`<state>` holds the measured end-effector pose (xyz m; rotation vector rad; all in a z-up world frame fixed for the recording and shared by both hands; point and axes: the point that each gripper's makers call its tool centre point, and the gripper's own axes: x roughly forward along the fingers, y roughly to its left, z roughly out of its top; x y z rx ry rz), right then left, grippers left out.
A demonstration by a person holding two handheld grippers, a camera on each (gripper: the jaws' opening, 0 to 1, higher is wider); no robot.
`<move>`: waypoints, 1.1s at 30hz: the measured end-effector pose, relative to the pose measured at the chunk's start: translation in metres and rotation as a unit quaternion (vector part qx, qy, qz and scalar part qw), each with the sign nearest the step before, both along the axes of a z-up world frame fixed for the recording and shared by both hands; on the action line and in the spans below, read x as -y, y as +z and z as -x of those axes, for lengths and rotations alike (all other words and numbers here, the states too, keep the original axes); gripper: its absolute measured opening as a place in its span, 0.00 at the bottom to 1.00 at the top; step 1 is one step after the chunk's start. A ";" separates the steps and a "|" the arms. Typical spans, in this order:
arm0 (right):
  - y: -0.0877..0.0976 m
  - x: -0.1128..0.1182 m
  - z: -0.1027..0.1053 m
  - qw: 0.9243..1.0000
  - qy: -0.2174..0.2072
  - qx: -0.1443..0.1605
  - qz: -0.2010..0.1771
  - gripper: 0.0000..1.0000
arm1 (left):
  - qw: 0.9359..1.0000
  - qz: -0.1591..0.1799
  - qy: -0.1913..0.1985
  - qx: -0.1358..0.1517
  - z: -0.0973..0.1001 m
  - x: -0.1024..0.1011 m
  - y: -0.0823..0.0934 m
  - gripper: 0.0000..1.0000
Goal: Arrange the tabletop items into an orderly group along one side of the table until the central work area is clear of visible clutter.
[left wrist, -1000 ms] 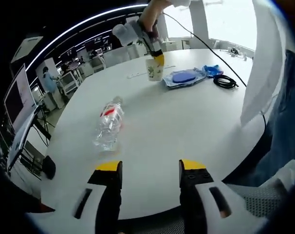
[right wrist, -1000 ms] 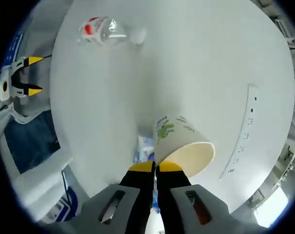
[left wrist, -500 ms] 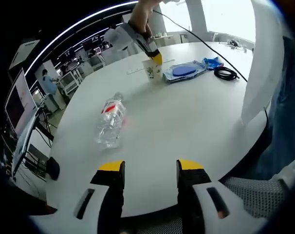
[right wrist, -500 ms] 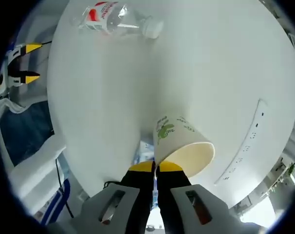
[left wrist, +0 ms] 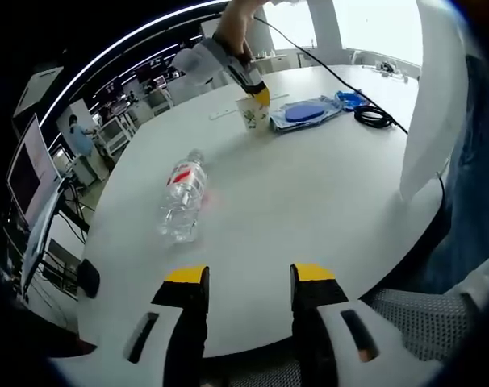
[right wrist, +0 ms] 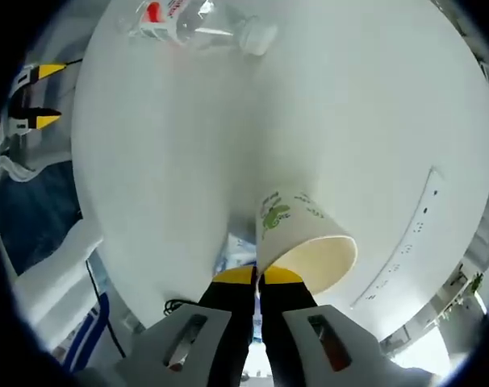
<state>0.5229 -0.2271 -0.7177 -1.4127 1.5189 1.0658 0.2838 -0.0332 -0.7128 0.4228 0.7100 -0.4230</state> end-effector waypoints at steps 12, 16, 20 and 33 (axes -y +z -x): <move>0.001 -0.006 0.003 0.999 0.035 0.000 -0.017 0.00 | 1.000 -0.006 -0.001 0.002 0.000 -0.001 0.000 0.41; 0.001 -0.009 0.004 0.999 0.022 -0.005 -0.028 0.00 | 1.000 -0.007 -0.004 0.000 0.001 0.000 0.000 0.40; 0.002 -0.011 0.005 0.999 0.030 -0.004 -0.035 0.04 | 1.000 -0.007 -0.002 0.002 0.001 -0.001 0.001 0.40; 0.004 -0.014 0.008 0.997 0.018 -0.003 -0.071 0.19 | 1.000 -0.014 -0.004 0.005 -0.001 -0.002 0.002 0.40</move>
